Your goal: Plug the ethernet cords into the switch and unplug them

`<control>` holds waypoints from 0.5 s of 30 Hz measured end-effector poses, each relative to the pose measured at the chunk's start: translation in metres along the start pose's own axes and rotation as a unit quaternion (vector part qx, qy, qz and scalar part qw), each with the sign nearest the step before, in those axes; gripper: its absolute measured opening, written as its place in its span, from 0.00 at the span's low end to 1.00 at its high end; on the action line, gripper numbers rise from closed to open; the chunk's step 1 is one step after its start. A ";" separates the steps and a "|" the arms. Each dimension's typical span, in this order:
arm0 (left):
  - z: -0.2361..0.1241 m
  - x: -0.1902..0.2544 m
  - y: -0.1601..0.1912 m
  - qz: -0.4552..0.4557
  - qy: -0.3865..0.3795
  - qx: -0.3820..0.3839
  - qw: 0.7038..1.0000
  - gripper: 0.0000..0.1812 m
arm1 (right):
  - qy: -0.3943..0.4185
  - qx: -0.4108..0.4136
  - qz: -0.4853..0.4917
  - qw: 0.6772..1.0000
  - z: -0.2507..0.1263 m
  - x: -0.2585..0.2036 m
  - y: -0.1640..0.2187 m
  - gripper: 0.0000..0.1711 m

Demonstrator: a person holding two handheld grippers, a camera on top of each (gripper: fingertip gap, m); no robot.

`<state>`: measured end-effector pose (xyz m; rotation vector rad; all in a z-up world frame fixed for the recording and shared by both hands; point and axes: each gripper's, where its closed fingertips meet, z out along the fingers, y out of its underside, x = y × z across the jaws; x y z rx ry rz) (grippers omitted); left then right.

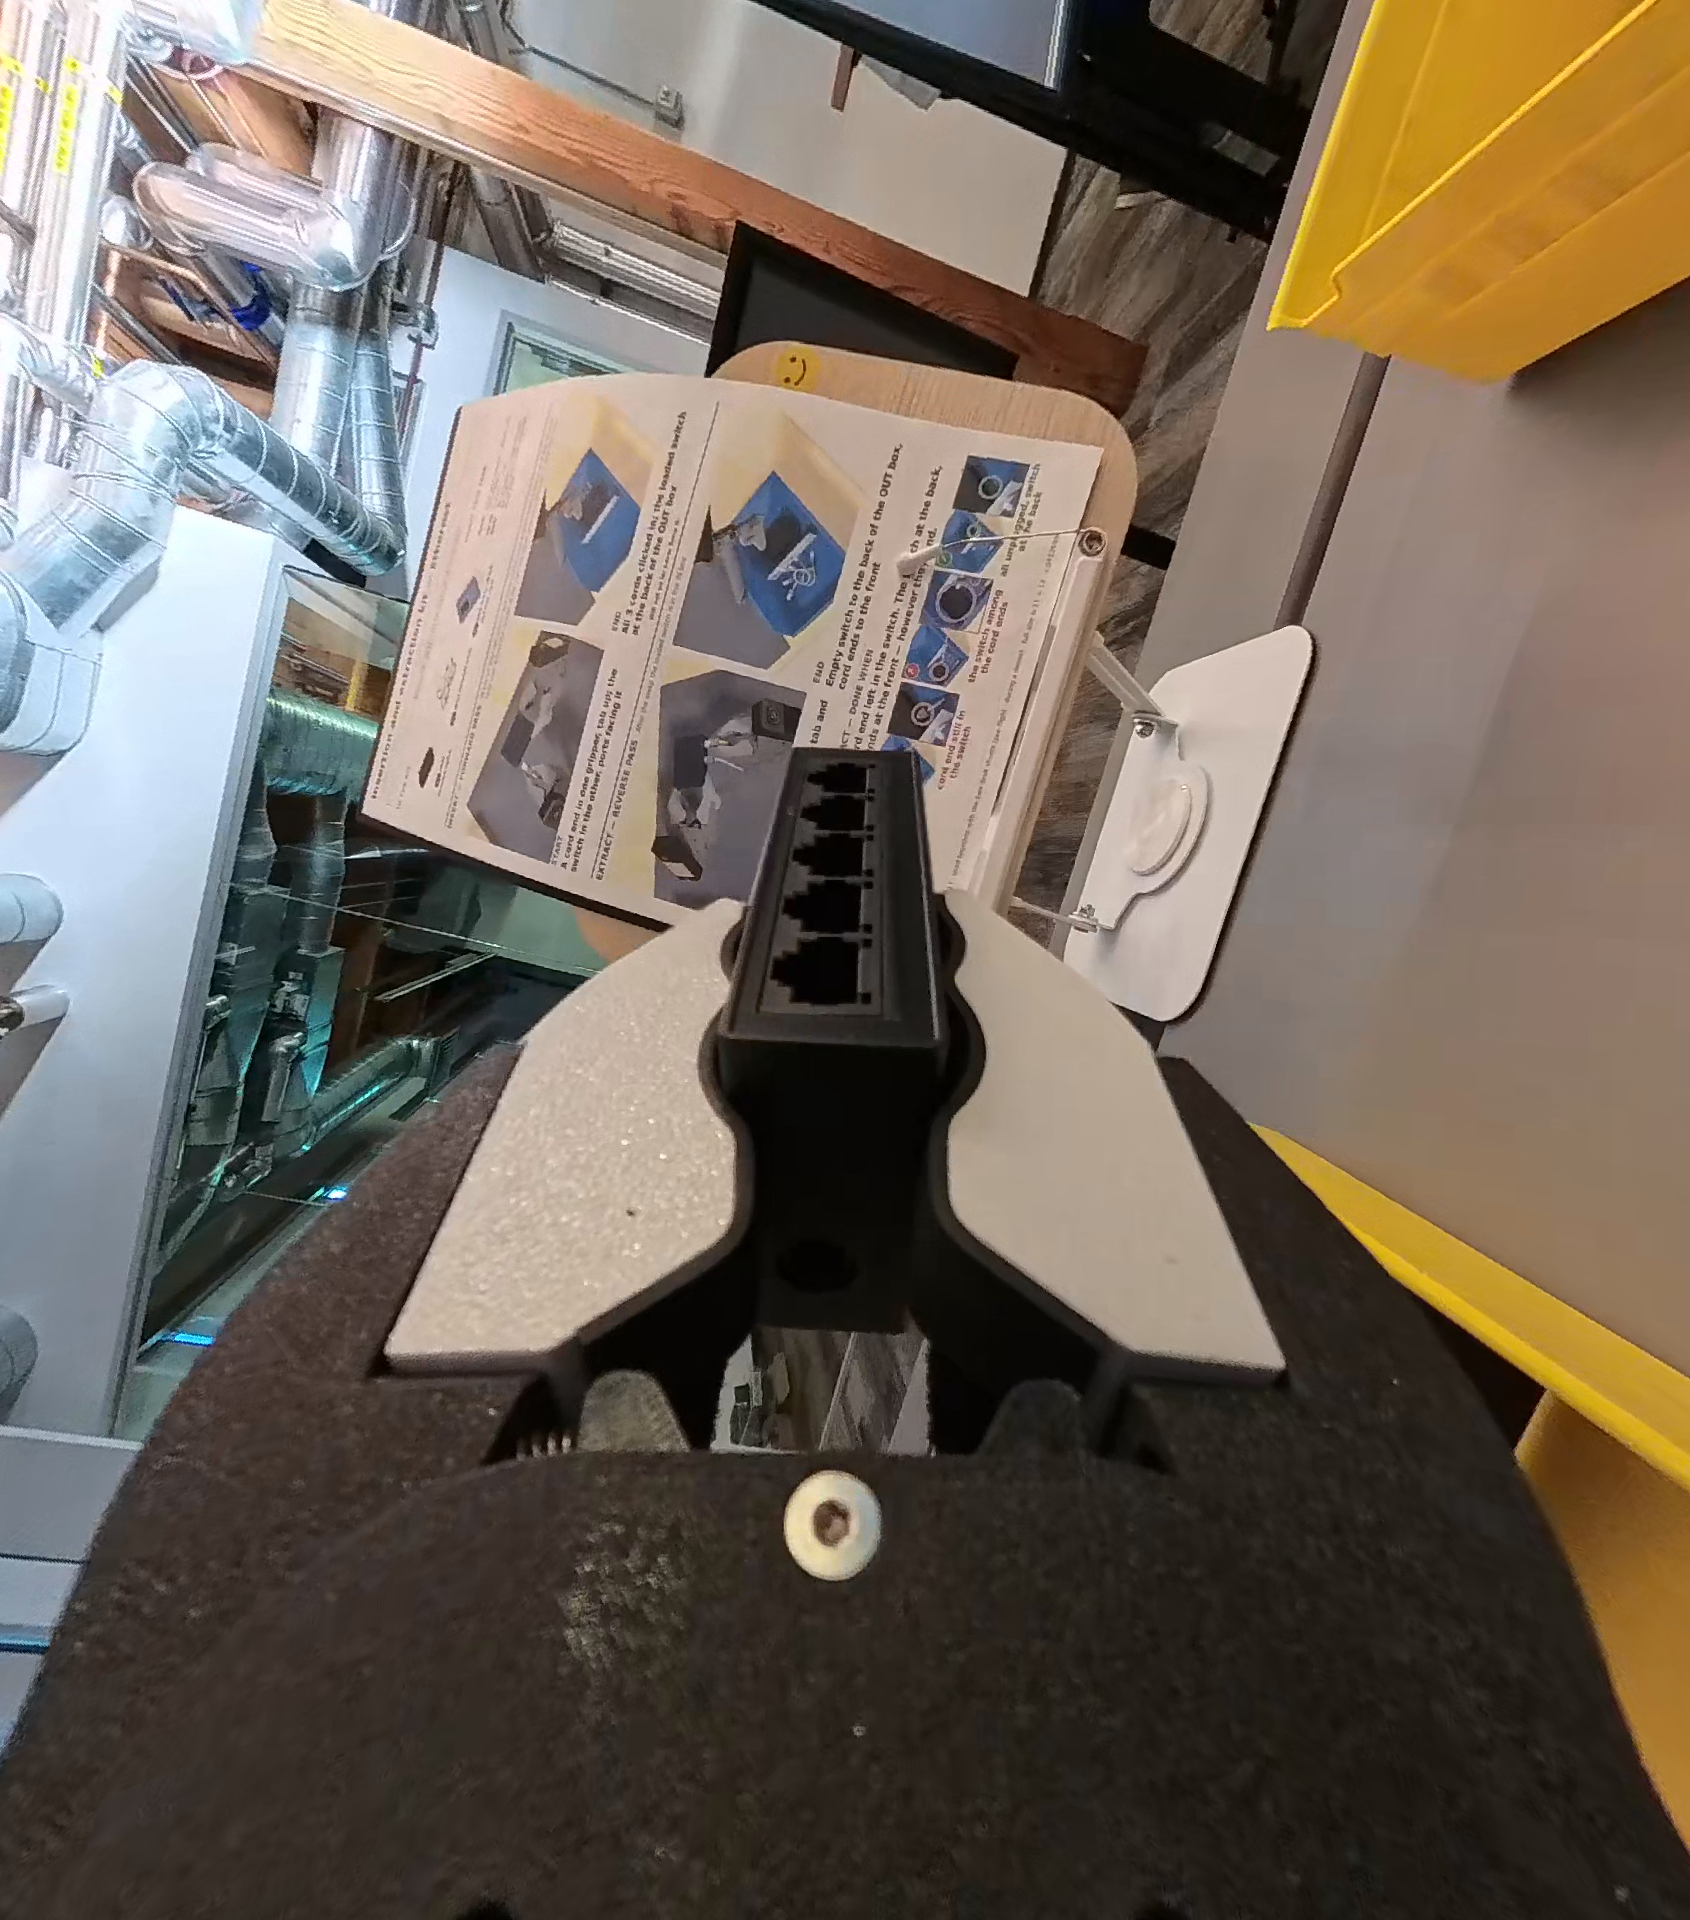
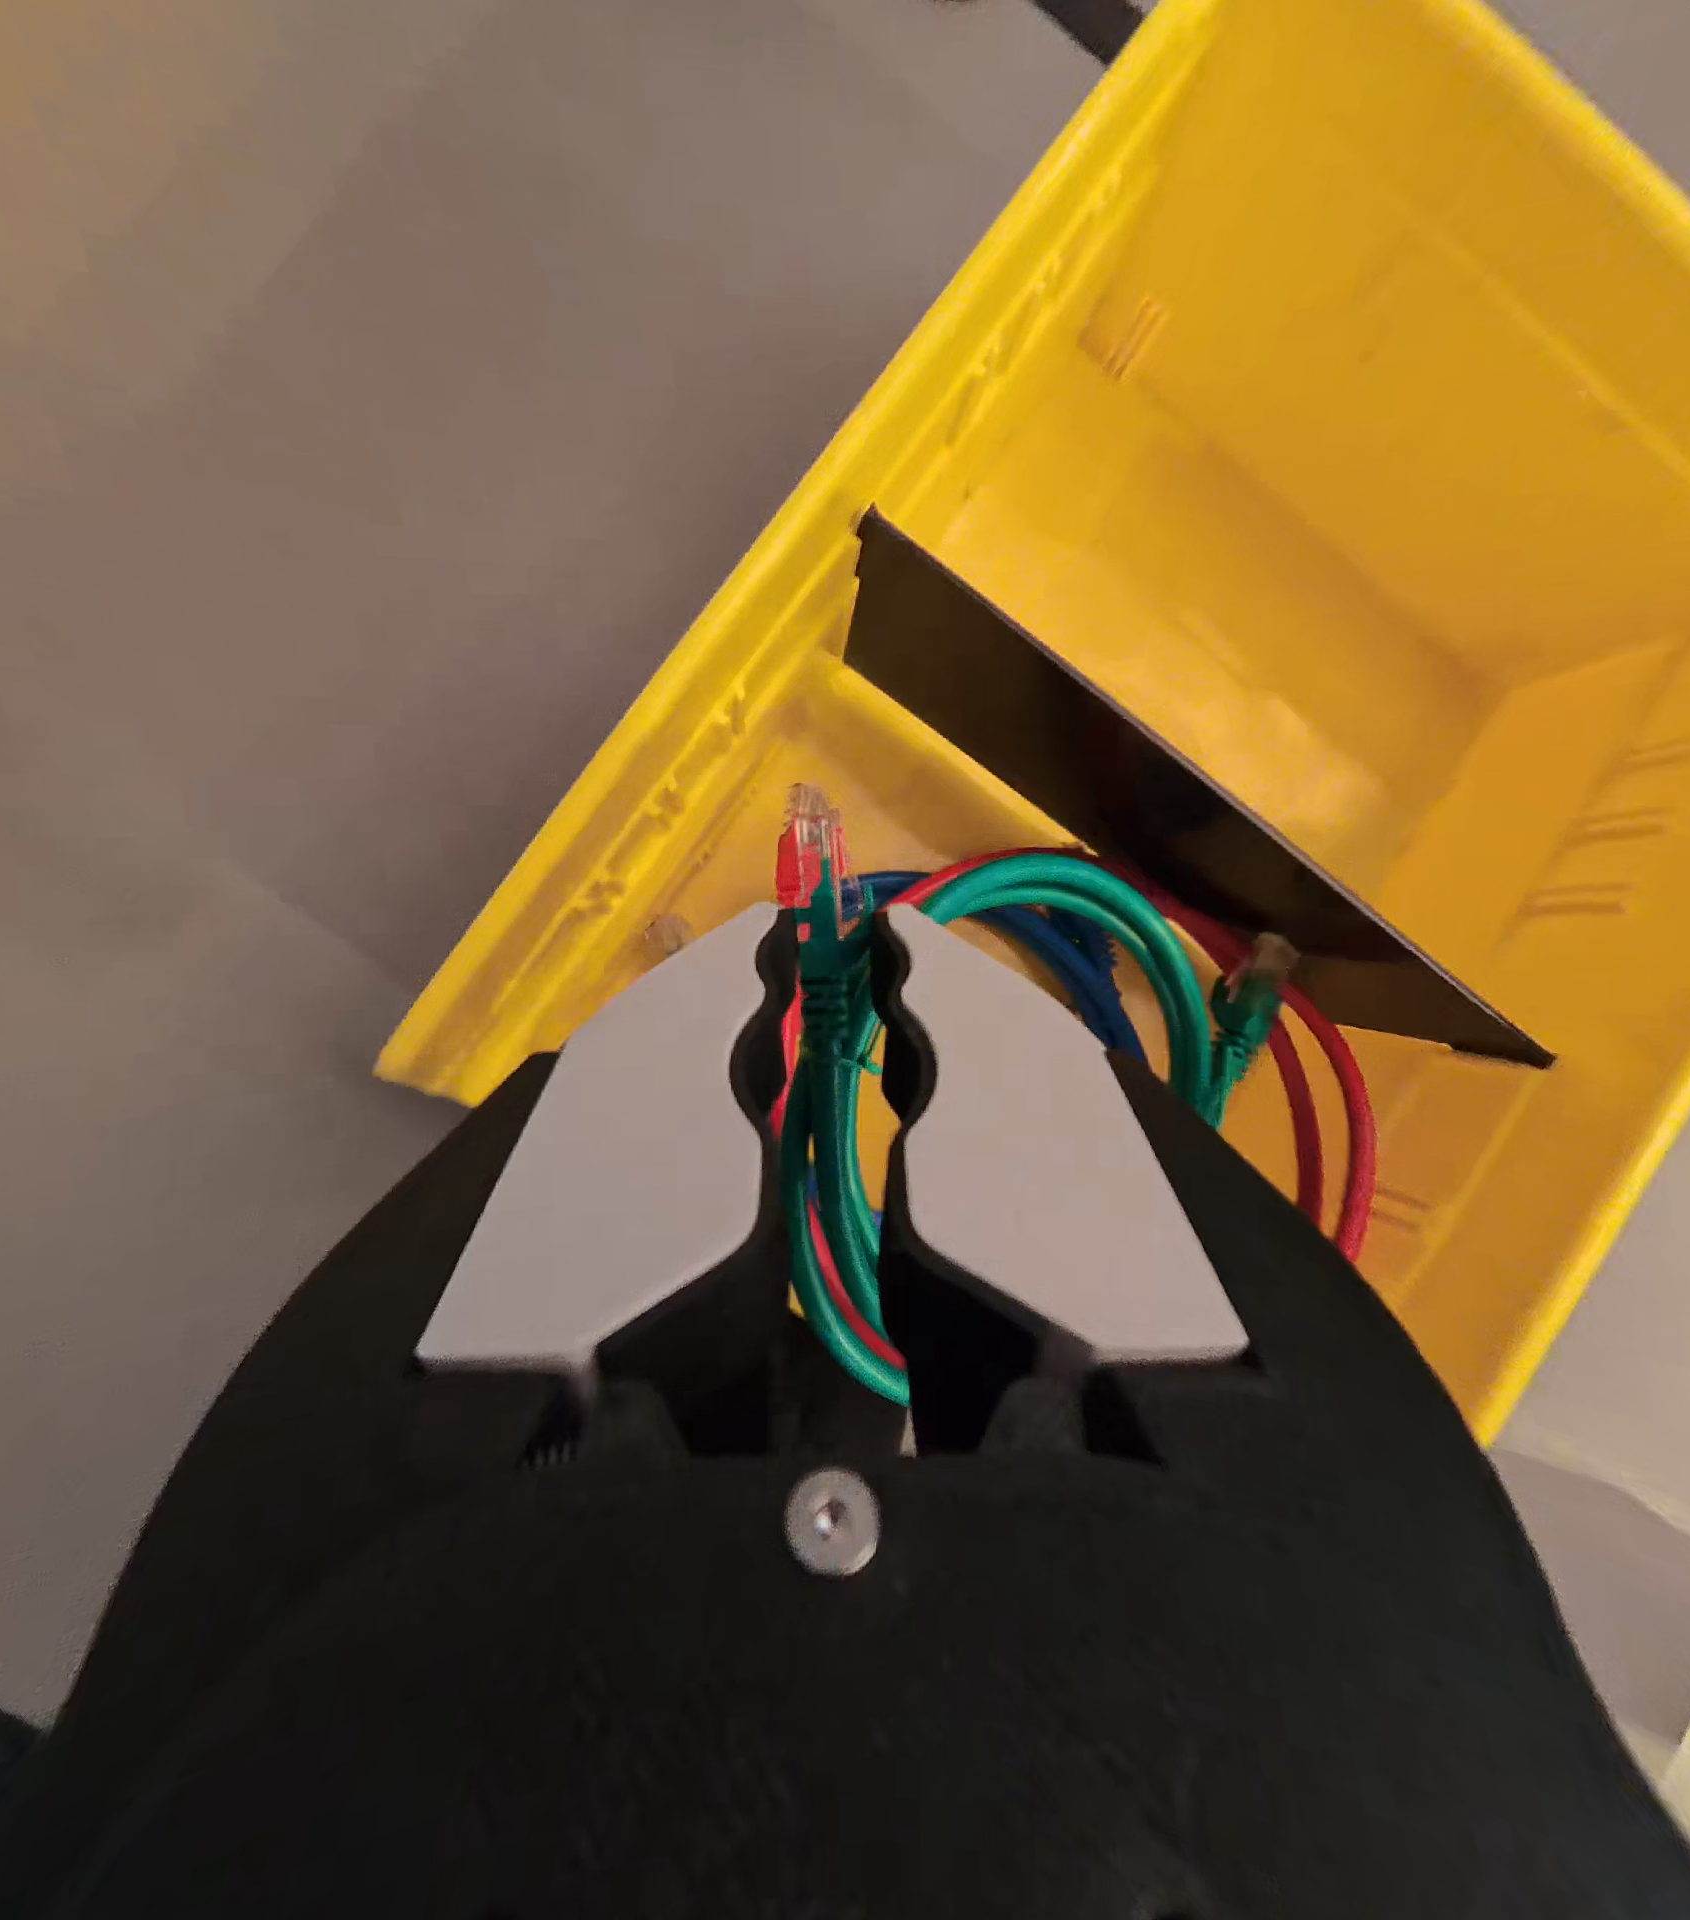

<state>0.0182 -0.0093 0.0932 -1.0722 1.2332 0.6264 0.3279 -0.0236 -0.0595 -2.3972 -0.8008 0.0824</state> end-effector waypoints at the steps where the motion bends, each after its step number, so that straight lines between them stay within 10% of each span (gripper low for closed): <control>1: 0.001 0.002 0.000 0.002 0.003 -0.002 1.000 0.17 | -0.002 -0.012 0.002 1.000 0.008 0.000 0.000 0.08; 15: 0.000 0.009 -0.004 -0.024 0.040 0.026 0.999 0.17 | 0.068 -0.058 -0.039 0.995 0.027 0.017 -0.005 0.16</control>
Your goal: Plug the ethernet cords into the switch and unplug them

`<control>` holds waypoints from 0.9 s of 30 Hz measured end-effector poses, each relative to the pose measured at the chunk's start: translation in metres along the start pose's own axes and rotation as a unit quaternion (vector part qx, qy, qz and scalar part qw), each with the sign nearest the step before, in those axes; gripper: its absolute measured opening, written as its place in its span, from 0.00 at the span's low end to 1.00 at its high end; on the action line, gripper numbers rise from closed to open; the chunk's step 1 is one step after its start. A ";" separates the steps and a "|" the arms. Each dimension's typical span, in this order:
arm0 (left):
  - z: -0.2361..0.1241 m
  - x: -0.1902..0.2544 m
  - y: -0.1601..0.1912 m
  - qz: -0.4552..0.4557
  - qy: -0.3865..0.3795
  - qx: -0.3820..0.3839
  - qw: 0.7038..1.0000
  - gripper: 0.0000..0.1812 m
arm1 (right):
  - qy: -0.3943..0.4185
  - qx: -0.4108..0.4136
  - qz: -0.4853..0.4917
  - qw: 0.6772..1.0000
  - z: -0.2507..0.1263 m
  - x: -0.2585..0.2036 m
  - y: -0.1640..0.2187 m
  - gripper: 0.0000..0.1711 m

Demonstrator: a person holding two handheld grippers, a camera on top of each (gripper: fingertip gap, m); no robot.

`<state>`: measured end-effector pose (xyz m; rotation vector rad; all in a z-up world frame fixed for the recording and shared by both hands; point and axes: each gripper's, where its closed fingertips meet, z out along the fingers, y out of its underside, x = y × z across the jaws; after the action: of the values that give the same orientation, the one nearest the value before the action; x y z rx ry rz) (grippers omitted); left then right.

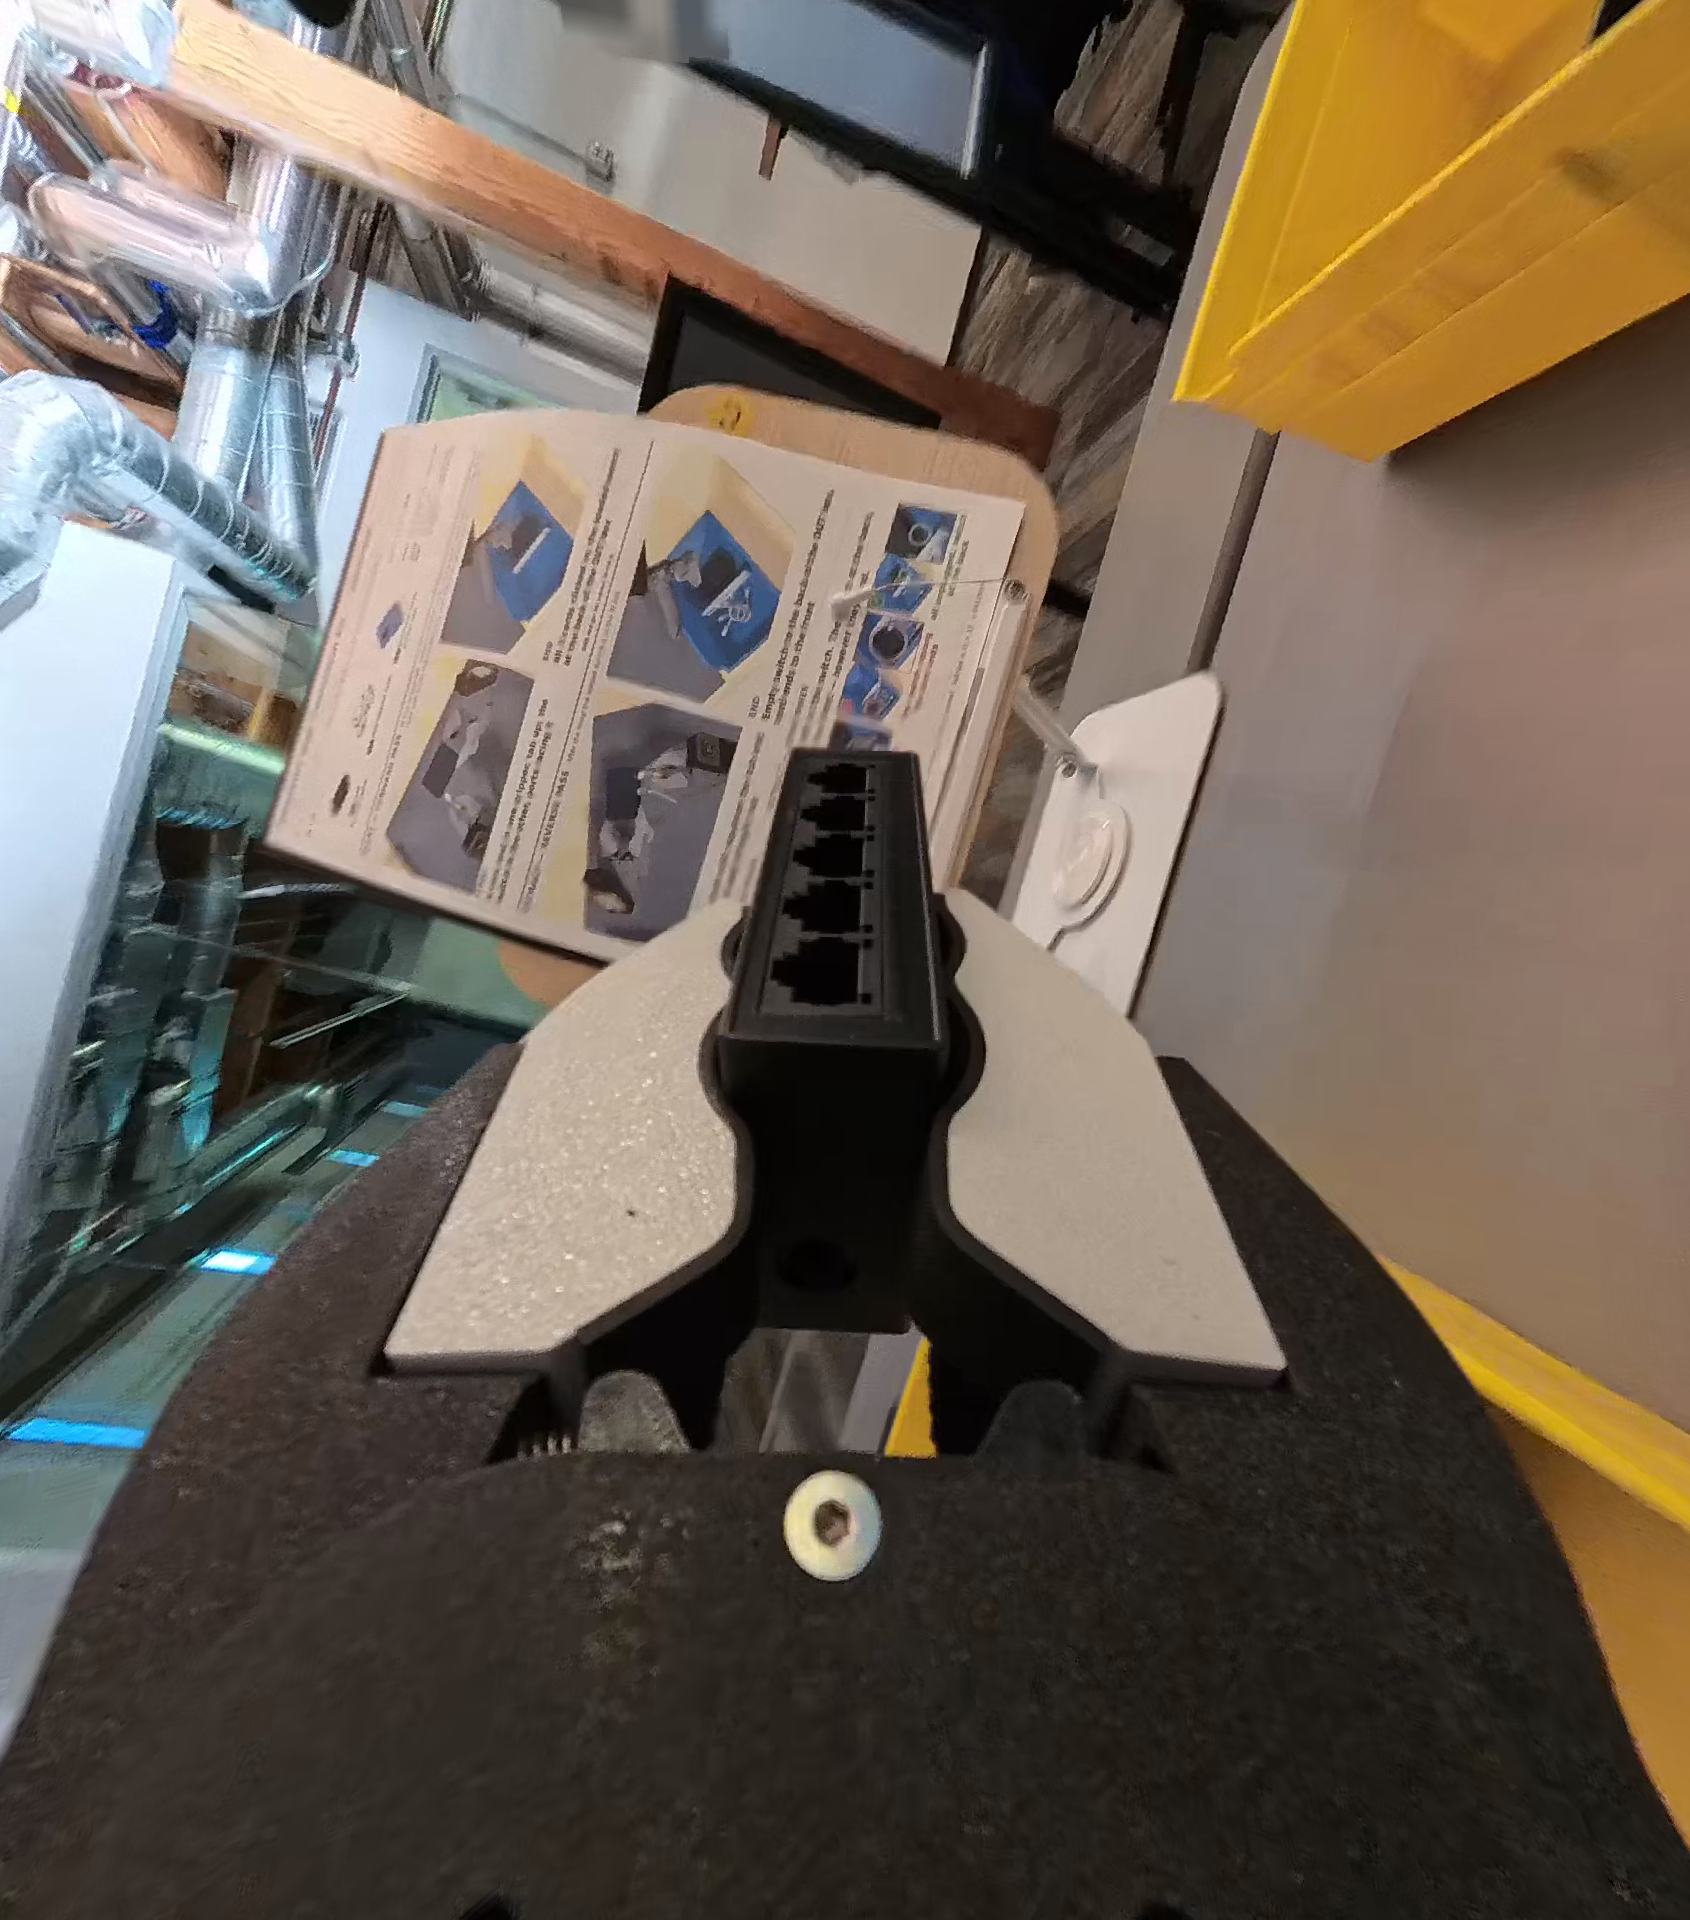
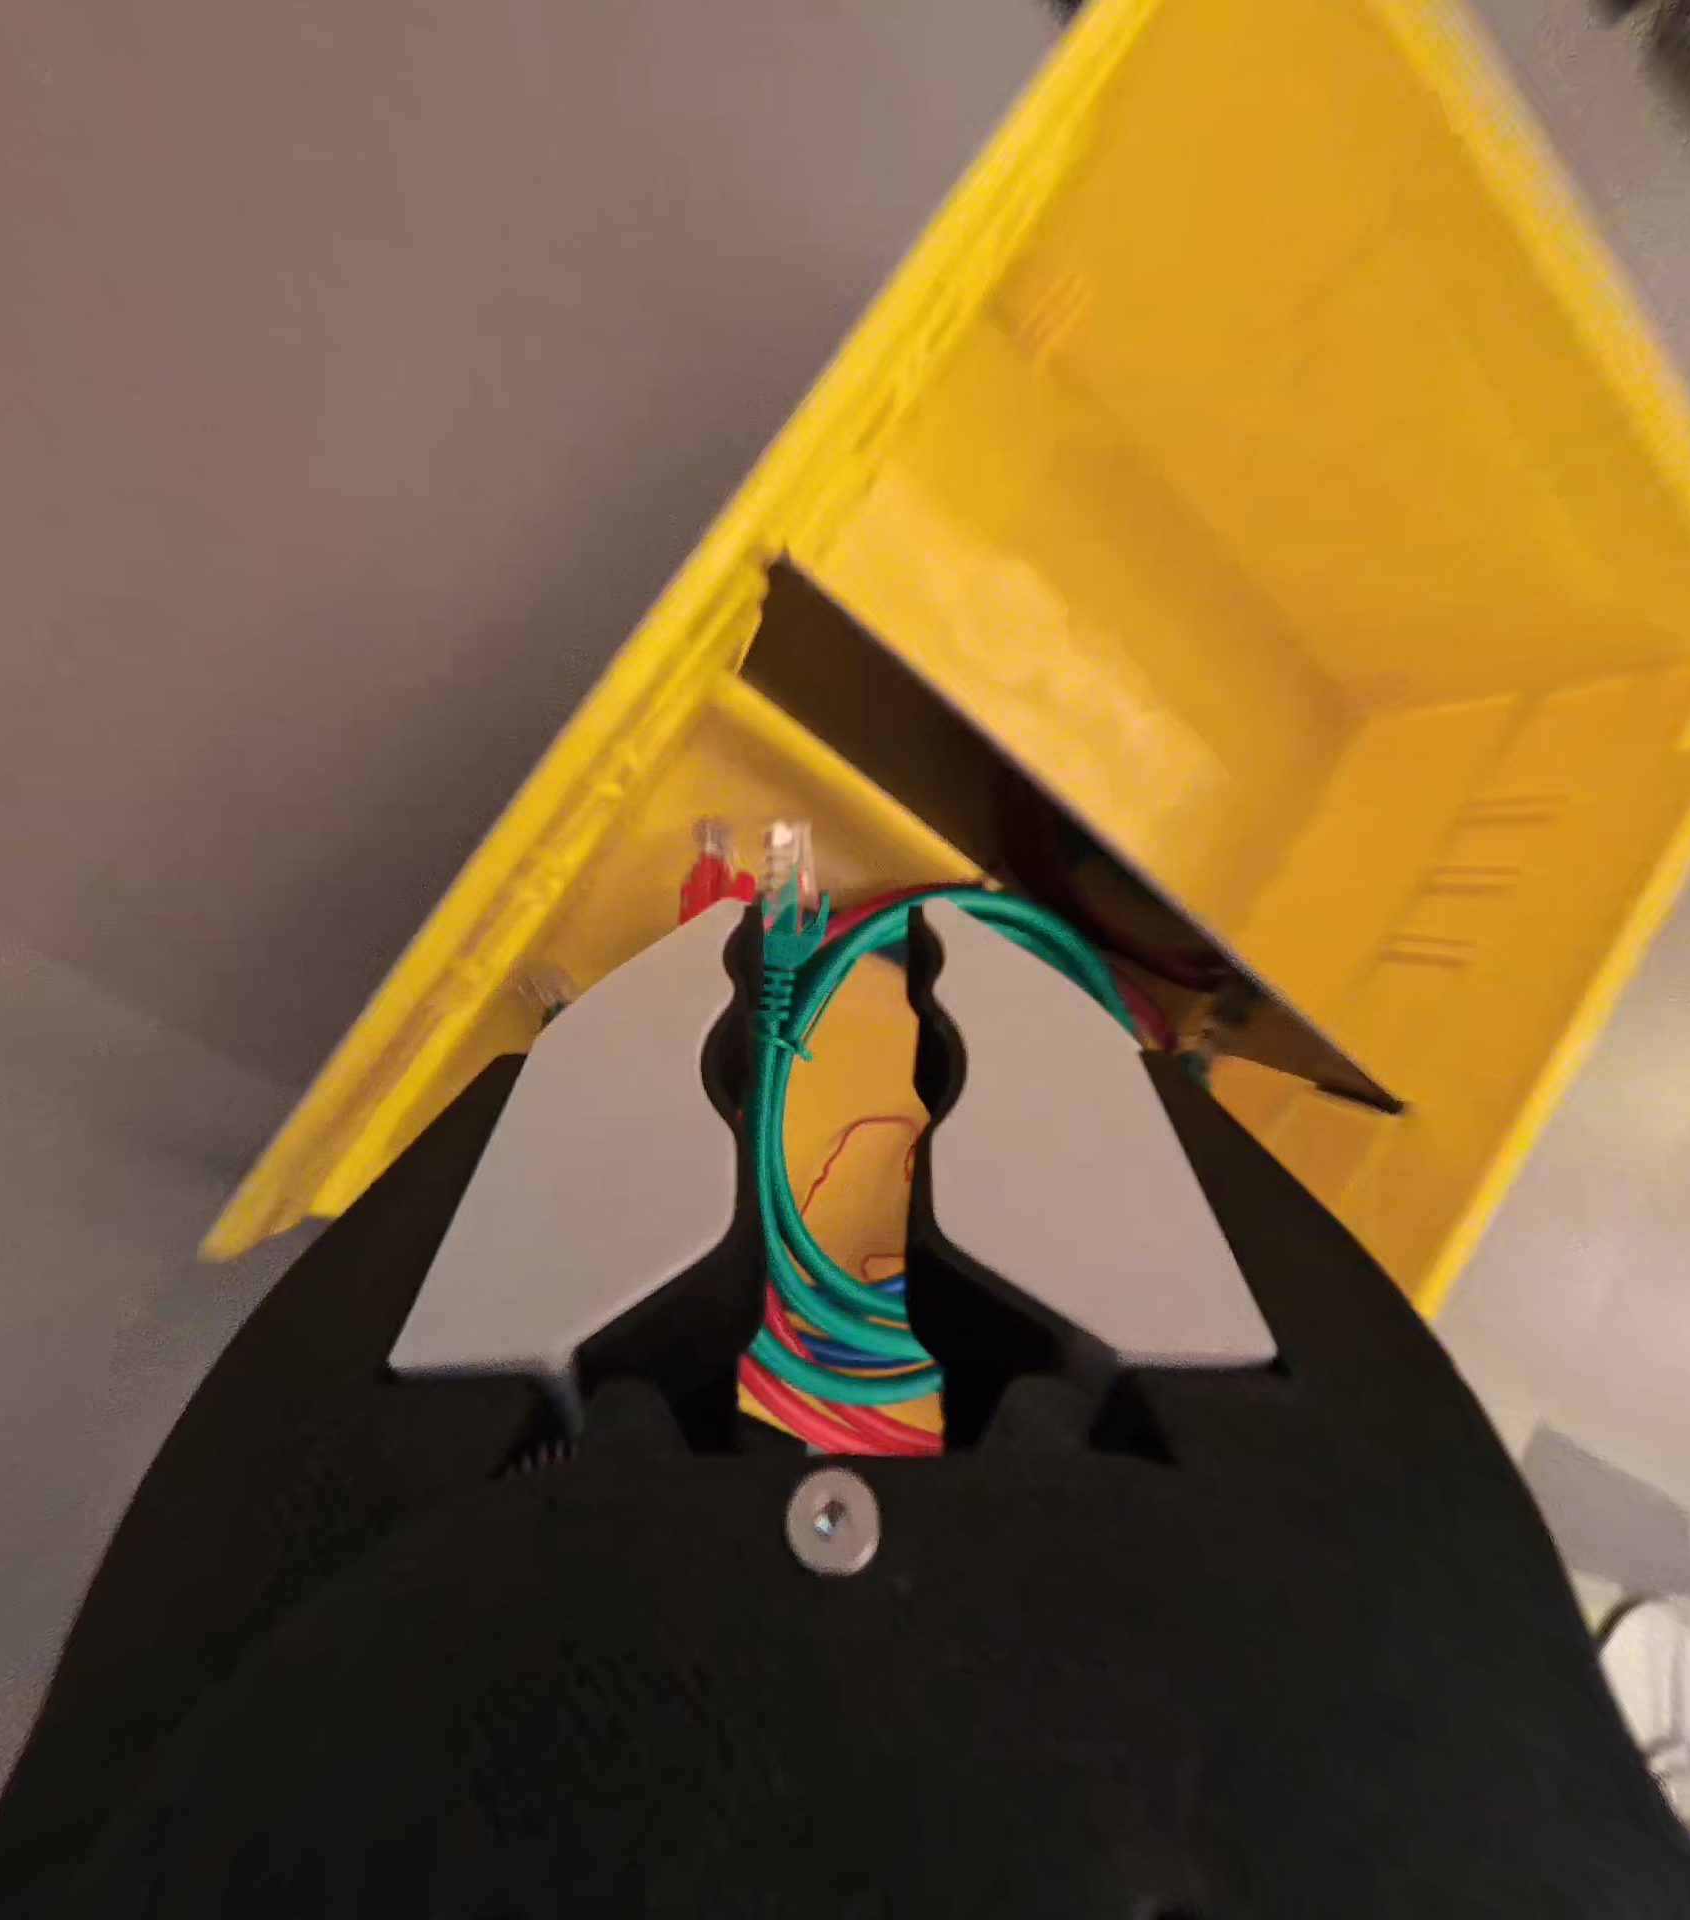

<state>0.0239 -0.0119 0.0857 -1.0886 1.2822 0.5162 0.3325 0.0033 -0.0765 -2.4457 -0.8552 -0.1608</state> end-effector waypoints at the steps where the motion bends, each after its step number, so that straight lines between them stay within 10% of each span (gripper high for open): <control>1: -0.002 0.001 -0.004 -0.017 0.016 0.022 0.999 0.17 | 0.015 0.039 -0.006 0.999 -0.016 0.002 -0.011 0.16; 7: -0.021 0.009 -0.033 -0.122 0.118 0.157 0.973 0.17 | 0.044 0.371 -0.198 0.906 -0.142 -0.078 -0.109 0.31; 14: -0.042 0.026 -0.052 -0.102 0.182 0.219 0.953 0.17 | 0.056 0.517 -0.380 0.765 -0.193 -0.200 -0.160 0.28; 27: -0.061 0.046 -0.072 -0.049 0.220 0.269 0.936 0.17 | 0.009 0.491 -0.441 0.752 -0.177 -0.232 -0.165 0.15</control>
<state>0.0650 -0.1076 0.0733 -0.8127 1.6211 -0.1740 0.0594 -0.1085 0.0835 -0.9393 -1.5268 -0.0380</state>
